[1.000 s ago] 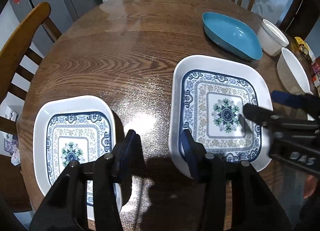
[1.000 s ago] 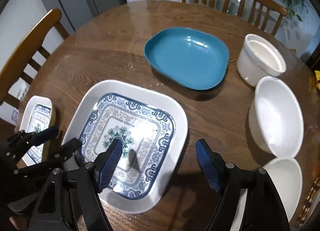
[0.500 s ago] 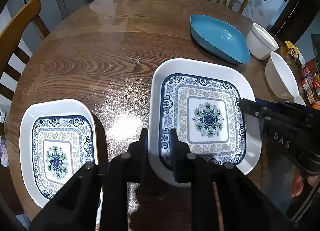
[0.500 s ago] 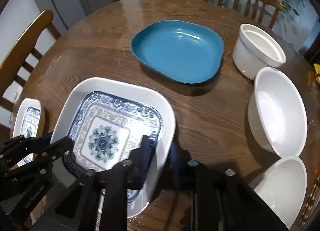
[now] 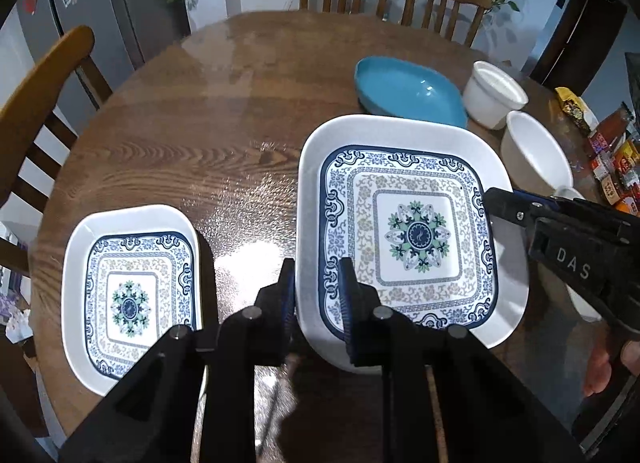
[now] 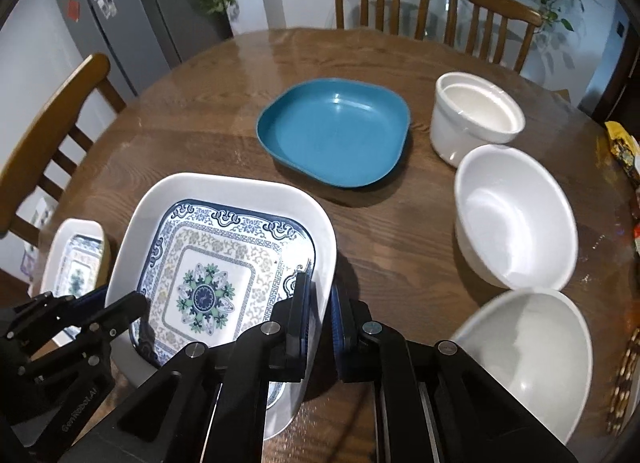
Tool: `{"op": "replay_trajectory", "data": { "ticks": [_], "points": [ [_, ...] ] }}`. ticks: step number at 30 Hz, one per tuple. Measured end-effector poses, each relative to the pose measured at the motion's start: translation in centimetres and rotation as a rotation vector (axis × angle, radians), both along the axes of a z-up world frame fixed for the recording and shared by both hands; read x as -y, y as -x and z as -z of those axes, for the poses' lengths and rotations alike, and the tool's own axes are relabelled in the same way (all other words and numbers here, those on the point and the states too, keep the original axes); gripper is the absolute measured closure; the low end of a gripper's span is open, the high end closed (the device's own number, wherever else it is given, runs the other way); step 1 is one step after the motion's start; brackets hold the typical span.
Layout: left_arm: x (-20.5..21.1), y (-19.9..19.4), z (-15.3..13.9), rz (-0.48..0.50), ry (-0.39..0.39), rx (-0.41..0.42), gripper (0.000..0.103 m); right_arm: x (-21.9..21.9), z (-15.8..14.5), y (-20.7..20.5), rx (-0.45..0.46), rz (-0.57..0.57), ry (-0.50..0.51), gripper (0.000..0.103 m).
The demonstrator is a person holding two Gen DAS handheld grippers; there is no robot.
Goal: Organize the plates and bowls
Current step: 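Lift the held plate and carry it over the first patterned plate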
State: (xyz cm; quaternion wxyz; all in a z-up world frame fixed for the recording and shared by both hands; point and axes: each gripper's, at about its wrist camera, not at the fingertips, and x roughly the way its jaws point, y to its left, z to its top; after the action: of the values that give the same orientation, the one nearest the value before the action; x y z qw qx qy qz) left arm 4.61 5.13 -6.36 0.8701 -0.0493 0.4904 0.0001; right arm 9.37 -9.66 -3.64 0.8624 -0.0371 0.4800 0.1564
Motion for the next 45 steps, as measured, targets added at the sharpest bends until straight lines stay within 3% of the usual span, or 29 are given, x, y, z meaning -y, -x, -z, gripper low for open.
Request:
{"op": "replay_trajectory", "data": {
  "ticks": [14,26,45],
  "points": [
    [1.8,4.4,-4.6,0.038,-0.018,0.100,0.085,2.9,-4.3,4.7,0.101,0.040,-0.089,0.092],
    [2.8,7.3,-6.3,0.047,-0.048,0.143,0.085,4.2,-5.4,7.8,0.140,0.046,-0.112,0.092],
    [-0.7,10.5,-10.1,-0.075,-0.089,0.227,0.085,0.0,-8.7,9.9,0.222,-0.075,-0.160,0.091]
  ]
}}
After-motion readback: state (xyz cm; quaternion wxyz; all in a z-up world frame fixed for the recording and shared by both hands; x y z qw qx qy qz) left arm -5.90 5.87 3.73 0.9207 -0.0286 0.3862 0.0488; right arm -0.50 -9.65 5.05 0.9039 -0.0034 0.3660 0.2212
